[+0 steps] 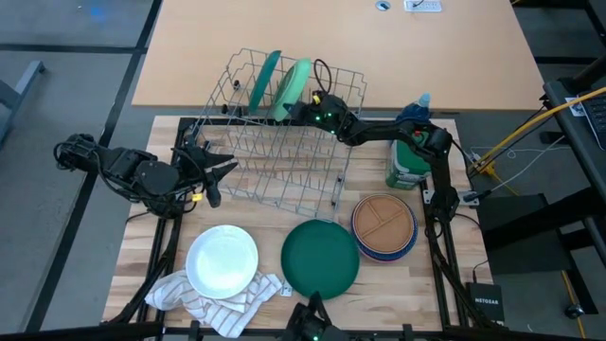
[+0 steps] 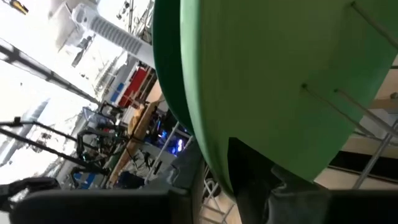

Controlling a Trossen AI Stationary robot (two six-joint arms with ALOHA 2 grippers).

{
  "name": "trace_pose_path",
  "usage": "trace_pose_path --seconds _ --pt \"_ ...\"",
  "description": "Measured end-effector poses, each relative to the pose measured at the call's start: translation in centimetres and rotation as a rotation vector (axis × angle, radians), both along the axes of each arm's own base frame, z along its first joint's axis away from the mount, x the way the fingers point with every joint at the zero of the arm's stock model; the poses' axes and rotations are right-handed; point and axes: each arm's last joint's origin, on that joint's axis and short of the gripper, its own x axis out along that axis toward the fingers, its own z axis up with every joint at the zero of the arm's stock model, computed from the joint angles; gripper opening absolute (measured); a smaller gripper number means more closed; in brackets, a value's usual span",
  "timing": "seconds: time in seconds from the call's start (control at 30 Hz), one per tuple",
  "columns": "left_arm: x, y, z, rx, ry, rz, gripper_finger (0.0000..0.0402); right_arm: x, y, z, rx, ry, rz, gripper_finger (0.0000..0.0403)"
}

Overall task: Sort dishes
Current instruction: Put the green plate in the dish rack

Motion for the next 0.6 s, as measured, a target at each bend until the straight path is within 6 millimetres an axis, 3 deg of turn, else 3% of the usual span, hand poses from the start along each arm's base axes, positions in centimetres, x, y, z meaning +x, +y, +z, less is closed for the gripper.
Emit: trace_pose_path --seconds 0.6 --pt "0.0 0.0 -0.01 0.0 0.001 0.0 0.0088 0.04 0.14 -0.1 -0.063 0.047 0.048 0.0074"
